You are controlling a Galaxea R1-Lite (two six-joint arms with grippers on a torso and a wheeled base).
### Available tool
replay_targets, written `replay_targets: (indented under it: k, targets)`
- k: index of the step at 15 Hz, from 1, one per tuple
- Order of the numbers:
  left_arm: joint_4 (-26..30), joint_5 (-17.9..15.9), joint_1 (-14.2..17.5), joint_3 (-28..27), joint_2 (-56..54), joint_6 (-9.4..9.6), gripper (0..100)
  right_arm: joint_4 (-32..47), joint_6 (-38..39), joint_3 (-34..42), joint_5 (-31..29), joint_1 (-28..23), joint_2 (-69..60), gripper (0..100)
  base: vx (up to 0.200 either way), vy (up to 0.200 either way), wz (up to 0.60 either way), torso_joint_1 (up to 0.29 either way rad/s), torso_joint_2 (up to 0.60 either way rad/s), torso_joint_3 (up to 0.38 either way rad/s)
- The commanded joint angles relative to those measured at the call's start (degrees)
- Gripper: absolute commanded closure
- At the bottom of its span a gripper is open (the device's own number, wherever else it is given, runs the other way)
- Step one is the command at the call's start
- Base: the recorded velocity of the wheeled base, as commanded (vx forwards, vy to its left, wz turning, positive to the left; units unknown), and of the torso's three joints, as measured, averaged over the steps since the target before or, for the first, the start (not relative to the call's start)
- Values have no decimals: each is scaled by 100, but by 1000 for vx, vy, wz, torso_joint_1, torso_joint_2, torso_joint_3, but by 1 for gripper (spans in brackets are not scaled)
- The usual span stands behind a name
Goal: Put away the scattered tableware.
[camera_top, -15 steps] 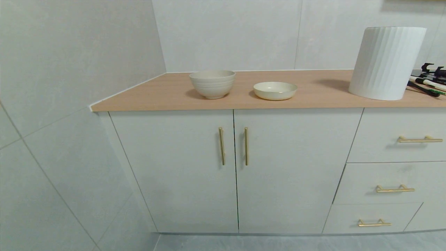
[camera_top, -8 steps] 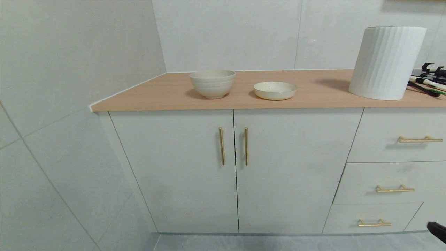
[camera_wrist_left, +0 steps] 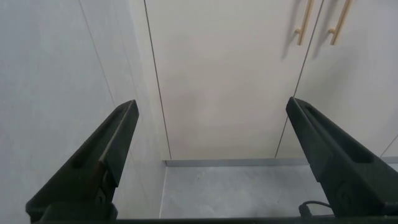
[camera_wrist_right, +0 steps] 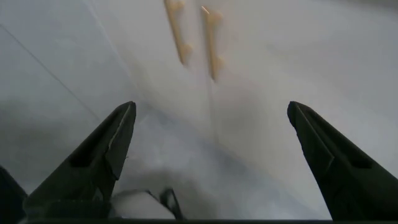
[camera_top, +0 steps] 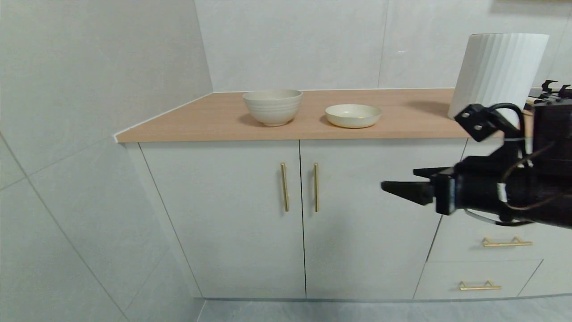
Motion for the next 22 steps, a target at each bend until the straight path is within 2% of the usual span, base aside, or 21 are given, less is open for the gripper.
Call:
replay_targets:
  k: [1, 3, 10, 17, 22]
  targets:
    - [2, 1, 0, 0, 0, -1, 0, -109, 136, -1022, 17, 401, 1530, 0, 0, 0, 0, 0, 0, 0]
    - [2, 1, 0, 0, 0, -1, 0, -109, 215, -1426, 17, 436, 2023, 0, 0, 0, 0, 0, 0, 0]
    - [2, 1, 0, 0, 0, -1, 0, -513, 1296, -2305, 9, 436, 3288, 0, 0, 0, 0, 0, 0, 0]
    - [2, 1, 0, 0, 0, -1, 0, -1629, 1560, -2551, -18, 436, 4088, 0, 0, 0, 0, 0, 0, 0]
    - [2, 1, 0, 0, 0, -1, 0, -1717, 1859, -2674, 9, 515, 4220, 0, 0, 0, 0, 0, 0, 0]
